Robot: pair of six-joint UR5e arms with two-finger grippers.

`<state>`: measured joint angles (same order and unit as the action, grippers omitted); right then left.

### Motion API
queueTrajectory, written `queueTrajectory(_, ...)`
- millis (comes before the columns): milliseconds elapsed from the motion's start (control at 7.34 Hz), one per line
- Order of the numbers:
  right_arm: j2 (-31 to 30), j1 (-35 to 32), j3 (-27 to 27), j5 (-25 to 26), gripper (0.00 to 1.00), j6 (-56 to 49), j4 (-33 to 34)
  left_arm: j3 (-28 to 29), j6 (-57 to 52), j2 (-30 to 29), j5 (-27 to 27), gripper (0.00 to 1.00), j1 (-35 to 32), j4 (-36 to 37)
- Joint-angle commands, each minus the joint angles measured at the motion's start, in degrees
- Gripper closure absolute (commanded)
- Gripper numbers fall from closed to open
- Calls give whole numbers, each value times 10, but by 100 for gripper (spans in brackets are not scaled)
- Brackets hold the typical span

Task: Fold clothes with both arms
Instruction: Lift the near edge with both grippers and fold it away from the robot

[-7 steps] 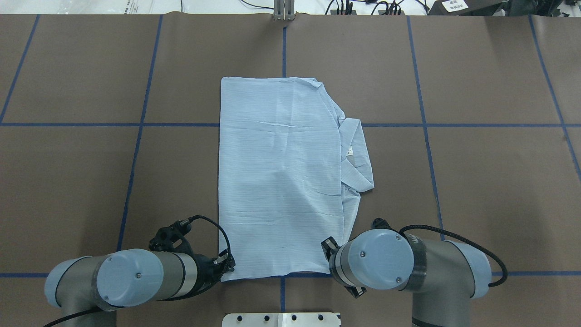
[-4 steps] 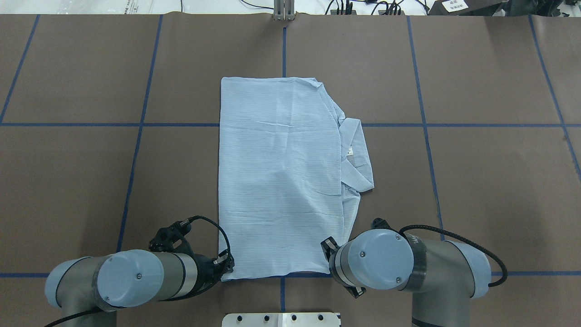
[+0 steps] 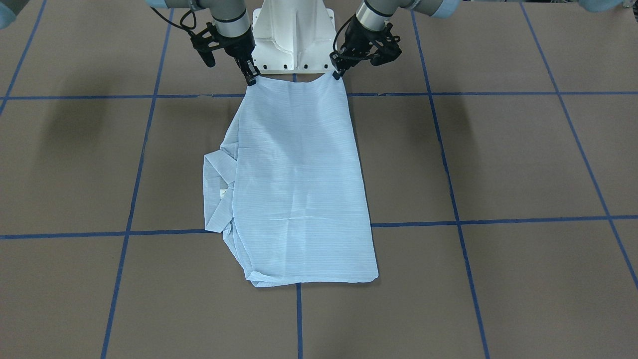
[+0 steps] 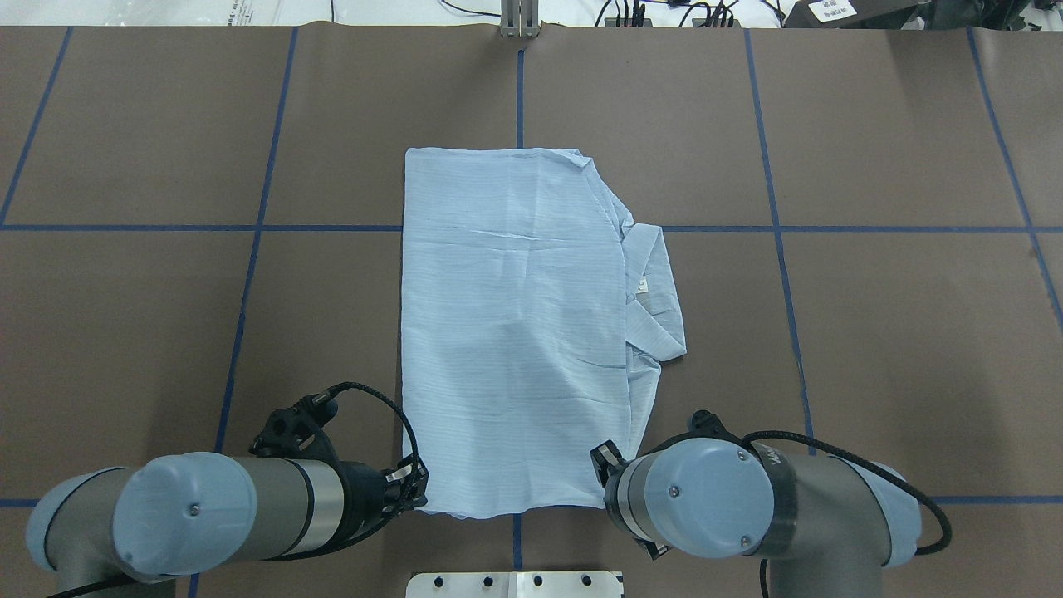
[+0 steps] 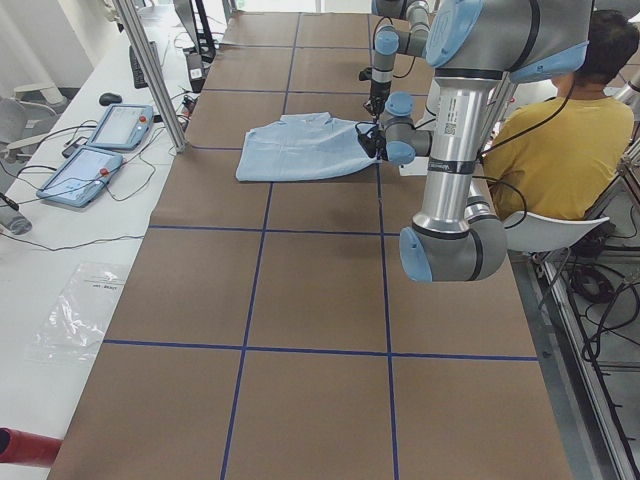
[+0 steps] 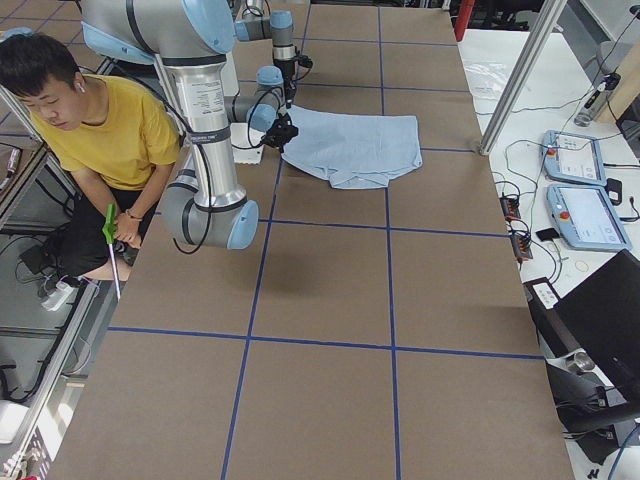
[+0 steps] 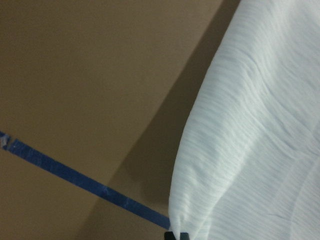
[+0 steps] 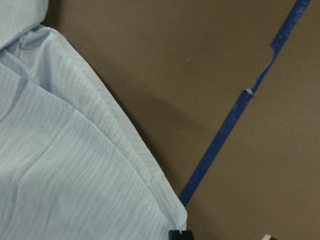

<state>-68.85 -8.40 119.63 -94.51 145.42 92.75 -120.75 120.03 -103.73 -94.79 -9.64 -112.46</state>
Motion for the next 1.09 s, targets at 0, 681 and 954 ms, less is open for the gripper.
queueTrajectory(0, 18, 6, 74, 18, 100, 9, 103, -47, 14, 6, -19, 100, -2, 13)
queueTrajectory(681, 48, -110, 55, -27, 100, -20, 110, -9, 4, -37, -71, 100, -149, 22)
queueTrajectory(954, 95, -185, -36, -76, 100, -92, 86, 70, -76, -92, -79, 100, -191, 25)
